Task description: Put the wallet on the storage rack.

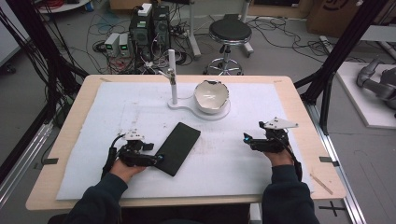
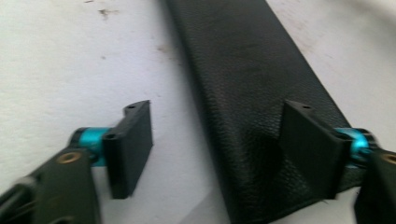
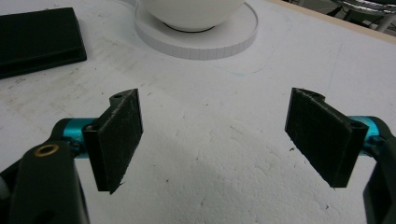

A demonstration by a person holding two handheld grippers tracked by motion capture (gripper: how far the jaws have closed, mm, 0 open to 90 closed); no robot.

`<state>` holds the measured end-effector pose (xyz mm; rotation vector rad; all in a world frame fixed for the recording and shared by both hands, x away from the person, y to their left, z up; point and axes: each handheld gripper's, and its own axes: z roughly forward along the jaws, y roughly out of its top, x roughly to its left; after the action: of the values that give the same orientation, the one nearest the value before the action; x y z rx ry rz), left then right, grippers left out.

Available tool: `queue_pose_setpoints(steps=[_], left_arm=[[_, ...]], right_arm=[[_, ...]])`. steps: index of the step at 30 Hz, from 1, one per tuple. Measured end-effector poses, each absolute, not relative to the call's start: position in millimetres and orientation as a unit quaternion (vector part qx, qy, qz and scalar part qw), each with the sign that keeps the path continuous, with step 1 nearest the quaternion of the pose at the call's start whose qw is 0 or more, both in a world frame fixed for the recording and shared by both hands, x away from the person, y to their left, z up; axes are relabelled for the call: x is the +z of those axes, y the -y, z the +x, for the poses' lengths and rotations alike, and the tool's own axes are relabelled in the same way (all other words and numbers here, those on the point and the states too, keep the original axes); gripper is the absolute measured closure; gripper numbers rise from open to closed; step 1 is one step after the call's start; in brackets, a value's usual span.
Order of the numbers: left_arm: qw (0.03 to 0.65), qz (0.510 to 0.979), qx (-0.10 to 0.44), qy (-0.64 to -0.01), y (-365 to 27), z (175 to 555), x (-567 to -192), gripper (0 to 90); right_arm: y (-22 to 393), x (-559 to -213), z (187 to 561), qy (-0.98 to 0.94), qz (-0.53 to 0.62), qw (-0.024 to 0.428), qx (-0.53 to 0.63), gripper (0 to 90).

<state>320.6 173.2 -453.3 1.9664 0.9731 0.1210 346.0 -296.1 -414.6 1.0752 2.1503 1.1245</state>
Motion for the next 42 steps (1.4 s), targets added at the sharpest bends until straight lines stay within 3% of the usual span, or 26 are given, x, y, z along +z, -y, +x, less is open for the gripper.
queue_pose_setpoints(steps=[1, 5, 9, 15, 25, 32, 42], left_arm=[[0.460, 0.800, 0.038, -0.383, -173.3, 320.7, -453.4, 48.0], [0.472, 0.789, 0.001, -0.393, -175.4, 321.8, -454.4, 55.5], [0.490, 0.768, 0.000, -0.412, -177.5, 320.1, -455.4, 68.3], [0.519, 0.746, -0.004, -0.418, -179.8, 319.1, -451.6, 78.1], [0.536, 0.758, 0.062, -0.366, -170.5, 330.6, -411.0, 81.3], [0.537, 0.764, 0.145, -0.326, -153.3, 337.7, -388.3, 81.6], [0.546, 0.763, 0.146, -0.314, -148.8, 333.0, -405.1, 80.1]], right_arm=[[295.9, -414.5, 345.9, -0.786, 0.394, 0.242, 0.411, 19.2], [295.3, -414.5, 346.2, -0.787, 0.393, 0.242, 0.410, 19.2], [293.4, -413.9, 346.5, -0.788, 0.390, 0.241, 0.410, 19.2], [293.7, -414.3, 346.7, -0.787, 0.394, 0.240, 0.411, 19.2], [295.0, -414.4, 345.6, -0.786, 0.395, 0.243, 0.410, 19.2], [295.4, -414.7, 345.7, -0.786, 0.396, 0.241, 0.410, 19.2], [295.8, -414.9, 344.9, -0.786, 0.397, 0.241, 0.408, 19.2]])
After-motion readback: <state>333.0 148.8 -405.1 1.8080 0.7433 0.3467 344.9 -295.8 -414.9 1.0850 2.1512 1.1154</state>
